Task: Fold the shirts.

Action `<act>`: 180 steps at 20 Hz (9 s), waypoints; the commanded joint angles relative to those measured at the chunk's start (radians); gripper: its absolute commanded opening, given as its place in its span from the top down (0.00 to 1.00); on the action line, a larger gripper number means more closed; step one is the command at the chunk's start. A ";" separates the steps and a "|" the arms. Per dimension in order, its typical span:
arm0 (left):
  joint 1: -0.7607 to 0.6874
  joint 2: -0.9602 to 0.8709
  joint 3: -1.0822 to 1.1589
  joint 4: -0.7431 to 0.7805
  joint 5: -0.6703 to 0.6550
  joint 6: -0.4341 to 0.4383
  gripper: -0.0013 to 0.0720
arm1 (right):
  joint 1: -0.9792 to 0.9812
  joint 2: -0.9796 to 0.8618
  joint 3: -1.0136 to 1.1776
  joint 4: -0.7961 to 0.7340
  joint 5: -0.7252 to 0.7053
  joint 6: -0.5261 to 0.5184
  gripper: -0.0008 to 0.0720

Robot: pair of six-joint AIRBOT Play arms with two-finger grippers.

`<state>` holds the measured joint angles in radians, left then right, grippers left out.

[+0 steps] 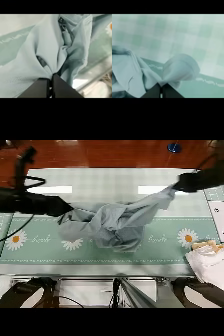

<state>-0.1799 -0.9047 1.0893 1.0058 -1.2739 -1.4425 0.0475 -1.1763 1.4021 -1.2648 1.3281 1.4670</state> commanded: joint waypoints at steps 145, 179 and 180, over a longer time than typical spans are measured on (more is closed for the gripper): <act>0.304 -0.152 -0.330 0.007 0.359 0.225 0.95 | -0.174 -0.560 0.354 0.286 -0.066 -0.314 0.28; 0.306 -0.152 -0.330 0.022 0.373 0.283 0.94 | -0.052 -0.243 -0.626 0.424 -0.244 -0.115 0.38; 0.306 -0.152 -0.330 0.022 0.373 0.283 0.94 | -0.029 -0.265 -0.626 0.425 -0.254 -0.105 0.39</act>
<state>0.1261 -1.0565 0.7601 1.0279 -0.9009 -1.1641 -0.0273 -1.4120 0.7780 -0.8268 1.1084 1.3258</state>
